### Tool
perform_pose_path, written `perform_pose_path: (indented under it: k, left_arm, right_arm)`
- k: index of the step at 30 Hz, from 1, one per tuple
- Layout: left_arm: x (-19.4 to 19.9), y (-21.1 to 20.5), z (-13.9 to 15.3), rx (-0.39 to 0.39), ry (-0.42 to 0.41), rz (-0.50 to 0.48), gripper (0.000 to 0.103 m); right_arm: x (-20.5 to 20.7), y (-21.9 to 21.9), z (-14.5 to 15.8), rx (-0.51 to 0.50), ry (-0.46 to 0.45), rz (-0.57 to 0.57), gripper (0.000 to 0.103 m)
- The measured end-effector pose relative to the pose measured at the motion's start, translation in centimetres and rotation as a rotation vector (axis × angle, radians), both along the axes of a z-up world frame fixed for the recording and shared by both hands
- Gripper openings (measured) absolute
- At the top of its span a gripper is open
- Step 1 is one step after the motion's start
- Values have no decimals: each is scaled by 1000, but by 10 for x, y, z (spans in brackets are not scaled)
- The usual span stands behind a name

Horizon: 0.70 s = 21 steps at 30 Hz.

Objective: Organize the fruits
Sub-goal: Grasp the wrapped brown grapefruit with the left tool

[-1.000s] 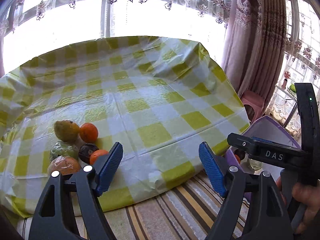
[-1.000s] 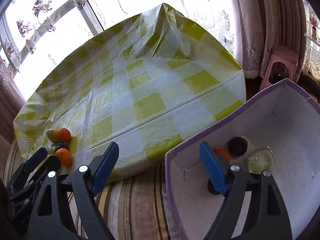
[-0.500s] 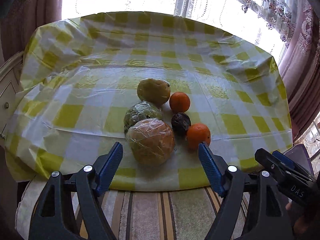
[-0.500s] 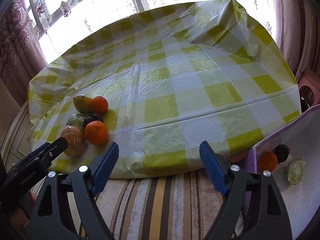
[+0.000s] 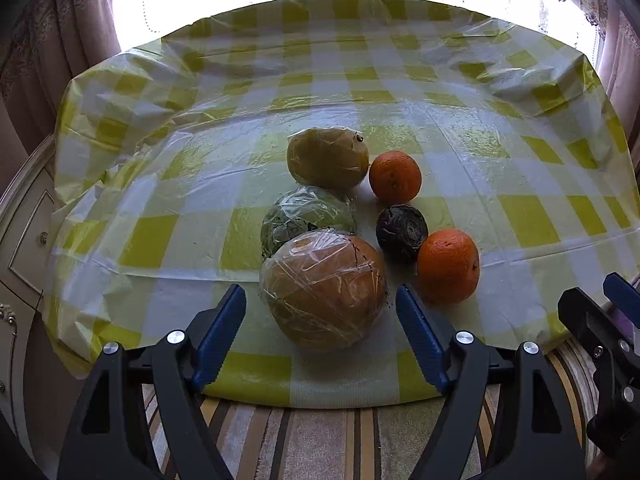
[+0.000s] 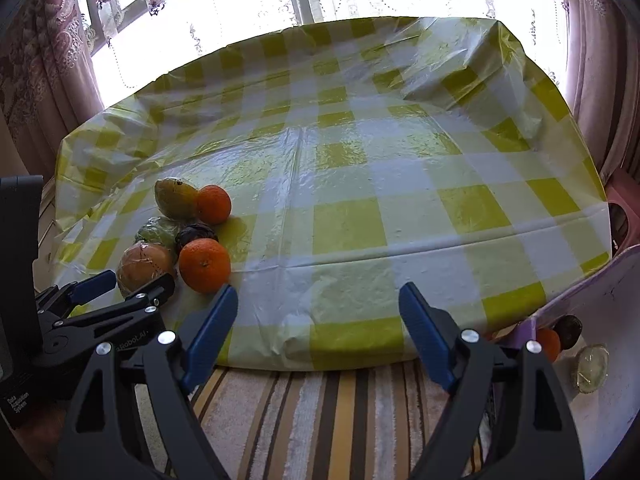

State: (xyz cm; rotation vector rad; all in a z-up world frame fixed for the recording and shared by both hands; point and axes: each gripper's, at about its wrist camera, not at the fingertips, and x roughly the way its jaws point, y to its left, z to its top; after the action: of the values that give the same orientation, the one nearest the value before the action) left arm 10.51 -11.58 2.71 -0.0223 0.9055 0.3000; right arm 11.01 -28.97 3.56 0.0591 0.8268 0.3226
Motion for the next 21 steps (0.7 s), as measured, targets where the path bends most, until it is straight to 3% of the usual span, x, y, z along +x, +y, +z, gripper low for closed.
perform_pose_path:
  k: [3,8,19,21]
  left_arm:
    - [7,-5,-4,51,16,2,69]
    - [5,-4,-5,40,18,3,63]
    - [-21,38,8,-191,-67,24,62]
    - [-26,44,8,-203,-66,20,62]
  right_arm:
    - [2,1,-3,2,5,-1,83]
    - [4,7,-5,-3,4,12,83]
    - [6,38,-5,-43,-3,101,83]
    - [7,46,-5,-52,-8,122,83]
